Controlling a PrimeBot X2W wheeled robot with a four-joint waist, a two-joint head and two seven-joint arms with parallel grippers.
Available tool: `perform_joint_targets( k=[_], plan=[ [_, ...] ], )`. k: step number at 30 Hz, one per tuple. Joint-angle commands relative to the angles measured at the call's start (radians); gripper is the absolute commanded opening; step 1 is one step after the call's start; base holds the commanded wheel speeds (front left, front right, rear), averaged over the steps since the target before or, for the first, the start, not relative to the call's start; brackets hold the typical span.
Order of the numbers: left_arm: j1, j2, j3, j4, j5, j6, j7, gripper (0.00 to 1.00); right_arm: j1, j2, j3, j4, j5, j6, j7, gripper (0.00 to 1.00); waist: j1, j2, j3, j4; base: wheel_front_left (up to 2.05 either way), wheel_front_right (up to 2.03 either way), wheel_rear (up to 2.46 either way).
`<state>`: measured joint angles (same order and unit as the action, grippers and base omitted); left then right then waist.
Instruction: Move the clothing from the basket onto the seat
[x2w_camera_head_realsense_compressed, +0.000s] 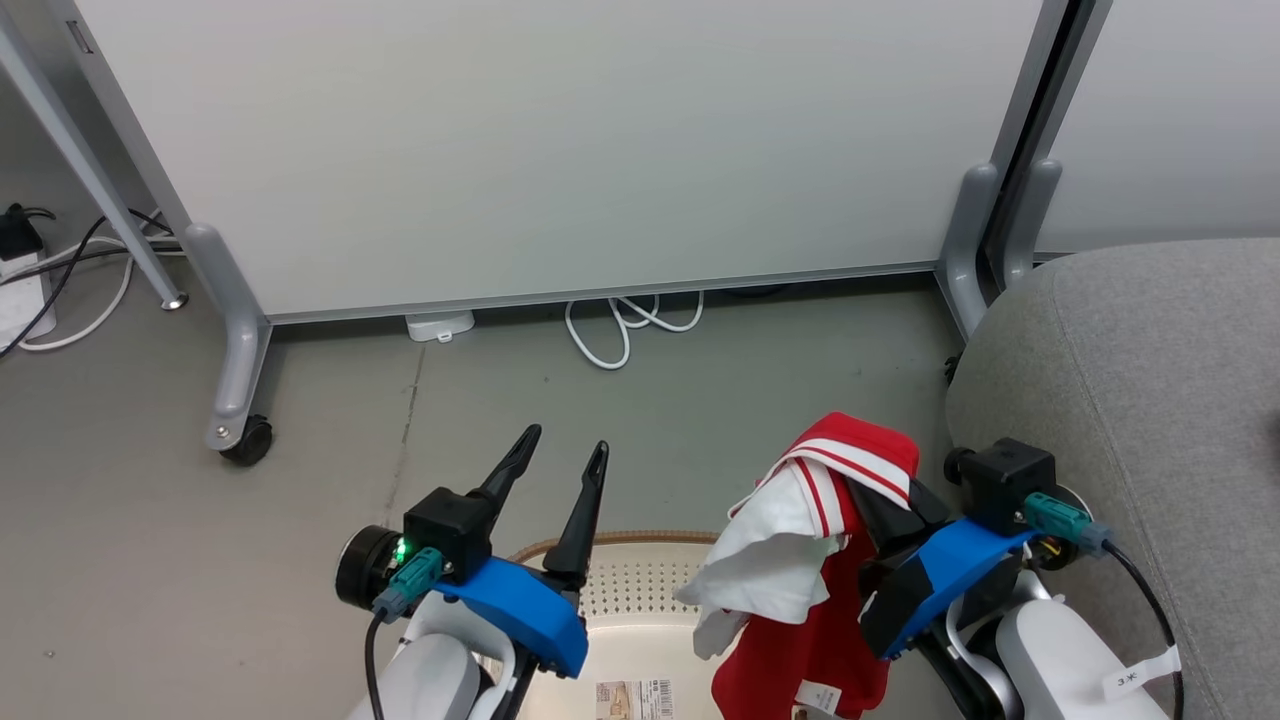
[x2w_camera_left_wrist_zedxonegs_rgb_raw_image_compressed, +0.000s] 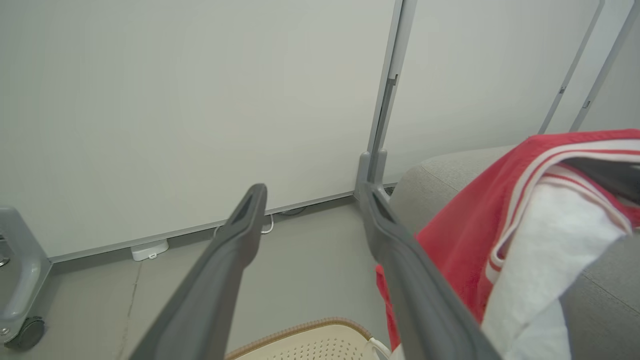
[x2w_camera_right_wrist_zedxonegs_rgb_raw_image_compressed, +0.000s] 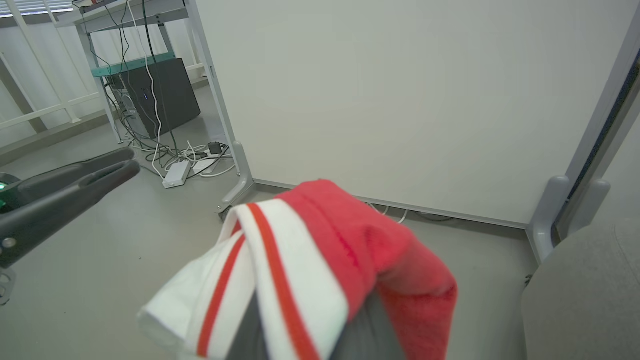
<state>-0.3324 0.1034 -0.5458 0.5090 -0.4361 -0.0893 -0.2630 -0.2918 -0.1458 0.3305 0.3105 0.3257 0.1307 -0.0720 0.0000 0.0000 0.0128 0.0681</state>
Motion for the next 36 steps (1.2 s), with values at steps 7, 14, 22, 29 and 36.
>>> perform_joint_targets(
  k=[7, 14, 22, 29, 36],
  plan=[
    [0.068, 0.000, 0.094, -0.034, 0.078, -0.027, -0.003, 1.00, 0.018, -0.001, -0.020, -0.017, -0.013, 0.000, 0.003, 0.00, 0.0000, 0.0000, 0.003, 0.006, 0.00, 0.00, 0.00],
    [0.086, -0.016, 0.133, -0.030, 0.112, -0.037, -0.003, 1.00, 0.025, 0.004, -0.029, -0.024, -0.016, 0.000, 0.007, 0.00, 0.0000, 0.0000, 0.004, 0.005, 0.00, 0.00, 0.00],
    [0.093, -0.031, 0.160, -0.025, 0.130, -0.043, -0.003, 1.00, 0.028, 0.002, -0.032, -0.026, -0.010, 0.000, 0.007, 0.00, 0.0000, 0.0000, 0.004, -0.008, 0.00, 0.00, 0.00],
    [0.096, -0.038, 0.164, -0.023, 0.135, -0.041, -0.003, 1.00, 0.022, 0.004, -0.032, -0.029, -0.010, 0.000, 0.006, 0.00, 0.0000, 0.0000, 0.013, -0.029, 0.00, 0.00, 0.00],
    [0.087, -0.037, 0.164, -0.028, 0.134, -0.042, -0.003, 1.00, 0.011, 0.009, -0.037, -0.030, -0.013, 0.000, 0.001, 0.00, 0.0000, 0.0000, 0.032, -0.085, 0.00, 0.00, 0.00]
  ],
)
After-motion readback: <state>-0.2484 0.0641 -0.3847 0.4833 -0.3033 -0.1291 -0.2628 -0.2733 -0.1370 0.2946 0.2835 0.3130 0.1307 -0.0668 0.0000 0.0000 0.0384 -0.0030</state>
